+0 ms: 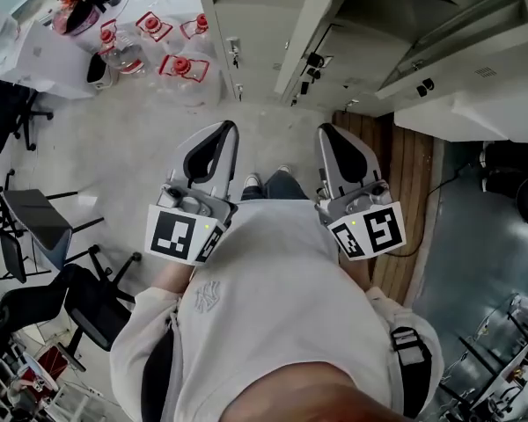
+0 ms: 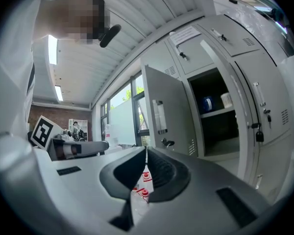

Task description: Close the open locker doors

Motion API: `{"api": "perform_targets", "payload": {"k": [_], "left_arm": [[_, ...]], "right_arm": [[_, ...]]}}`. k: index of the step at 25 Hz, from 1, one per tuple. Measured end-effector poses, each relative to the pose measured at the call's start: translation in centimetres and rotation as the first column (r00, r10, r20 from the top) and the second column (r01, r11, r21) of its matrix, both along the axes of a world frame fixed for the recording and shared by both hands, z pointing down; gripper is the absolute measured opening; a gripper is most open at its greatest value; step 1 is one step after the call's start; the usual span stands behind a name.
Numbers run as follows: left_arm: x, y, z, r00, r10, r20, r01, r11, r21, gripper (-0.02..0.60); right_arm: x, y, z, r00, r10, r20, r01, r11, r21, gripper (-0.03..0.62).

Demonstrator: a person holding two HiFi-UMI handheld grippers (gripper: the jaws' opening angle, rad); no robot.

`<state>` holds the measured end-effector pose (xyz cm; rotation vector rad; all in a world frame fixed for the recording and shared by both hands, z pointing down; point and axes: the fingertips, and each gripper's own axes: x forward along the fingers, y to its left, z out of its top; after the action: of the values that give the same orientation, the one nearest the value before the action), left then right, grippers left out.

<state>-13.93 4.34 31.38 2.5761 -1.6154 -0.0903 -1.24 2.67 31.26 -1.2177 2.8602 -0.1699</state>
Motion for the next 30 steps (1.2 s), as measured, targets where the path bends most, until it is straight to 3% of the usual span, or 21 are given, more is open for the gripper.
{"api": "perform_targets", "payload": {"k": [6,10,19,26,30], "left_arm": [[0.0,-2.9,0.2,0.998,-0.06,0.007,0.06,0.998,-0.007,0.002],[0.1,-5.3,-0.8,0.993,-0.115,0.007,0.115,0.993,0.011,0.002],[-0.4,-8.9,-0.7,0.959,-0.284,0.004,0.284,0.959,0.018,0.002],[-1.5,-9.4,0.2,0.944,-0.331,0.009,0.331,0.944,0.007,0.002],[-2.4,-10.0,0.5,0.943,-0.333,0.008,0.333,0.943,0.008,0.002]], "right_arm": [[0.0,-3.5,-0.5,0.998,-0.063,0.016,0.063,0.998,0.018,0.015],[-0.5,-6.1,-2.4,0.986,-0.162,0.033,0.16,0.985,0.066,0.015],[-2.0,-10.1,-4.9,0.899,-0.436,0.052,0.429,0.897,0.106,0.017],[-3.9,-10.0,-5.5,0.801,-0.58,0.146,0.572,0.814,0.101,0.032],[-5.4,-10.1,-5.3,0.776,-0.612,0.151,0.604,0.791,0.099,0.048]]}}
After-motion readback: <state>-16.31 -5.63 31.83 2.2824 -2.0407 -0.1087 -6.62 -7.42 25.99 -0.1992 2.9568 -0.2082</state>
